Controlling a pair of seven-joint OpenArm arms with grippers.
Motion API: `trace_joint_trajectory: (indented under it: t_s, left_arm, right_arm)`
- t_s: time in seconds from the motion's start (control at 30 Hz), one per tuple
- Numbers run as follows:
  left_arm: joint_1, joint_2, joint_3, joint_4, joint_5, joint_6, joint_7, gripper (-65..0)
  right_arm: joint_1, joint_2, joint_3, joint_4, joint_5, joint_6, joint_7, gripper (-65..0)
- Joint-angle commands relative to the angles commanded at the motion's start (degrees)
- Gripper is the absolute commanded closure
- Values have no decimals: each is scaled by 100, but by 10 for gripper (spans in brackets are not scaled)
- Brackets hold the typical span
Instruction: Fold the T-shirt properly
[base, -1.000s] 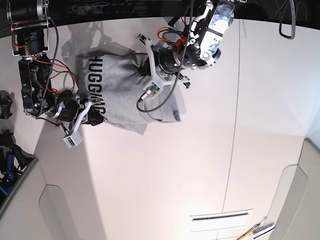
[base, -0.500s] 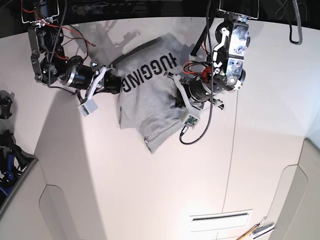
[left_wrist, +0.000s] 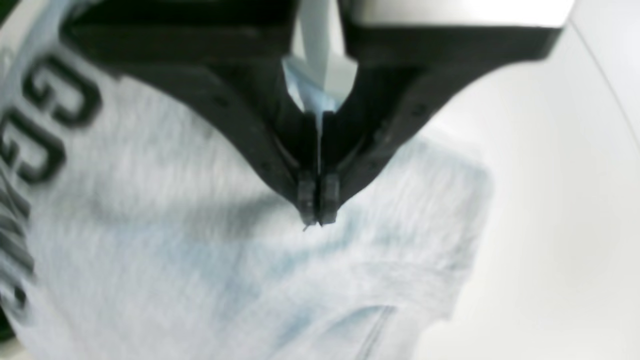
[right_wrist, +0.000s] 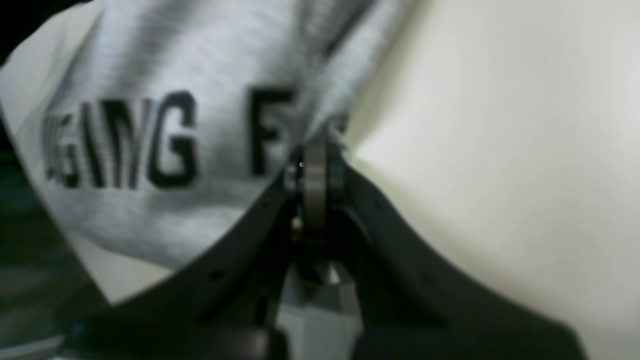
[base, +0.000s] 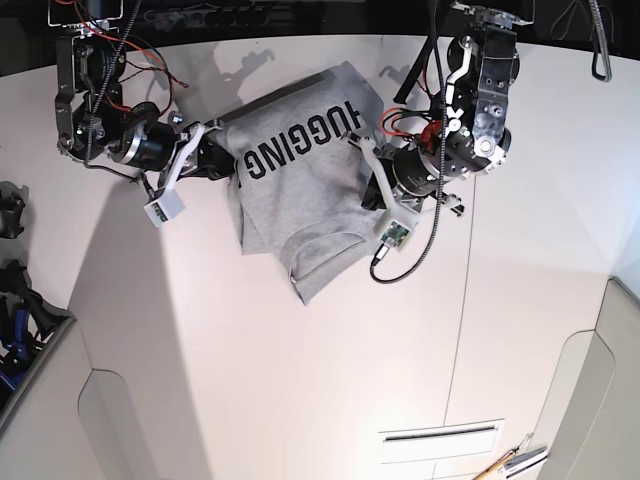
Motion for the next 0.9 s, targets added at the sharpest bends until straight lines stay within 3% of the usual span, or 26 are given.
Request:
trace_joint_trajectory:
  t_s: [0.23, 0.37, 0.5, 0.6, 0.7, 0.83, 0.9]
  left_arm:
    - [1126, 0, -361, 1204, 4, -26, 105, -7]
    - [1899, -2, -935, 1650, -42, -289, 328, -7]
    - [2750, -330, -1355, 1685, -348, -369, 402, -7]
    - [3460, -557, -1408, 1685, -345, -365, 396, -6]
    - [4227, -568, -1408, 1679, -334, -369, 378, -6]
    - [5241, -592, -1392, 1499, 328, -372, 26, -6]
    - [5490, -802, -1362, 1252, 385, -485, -7, -7]
  right_arm:
    - [-90, 748, 162, 55, 791, 42, -516, 0]
    - [-525, 1143, 166, 74, 1231, 48, -619, 0]
    - [-1132, 1519, 164, 374, 1797, 219, -1010, 0]
    - [-1683, 1921, 164, 885, 2055, 232, -1021, 0]
    - [-2140, 2229, 157, 1349, 2166, 232, -1021, 0]
    - [-2682, 2354, 142, 1464, 2157, 229, -1023, 0]
    - [-2942, 2354, 125, 1464, 2135, 229, -1023, 0]
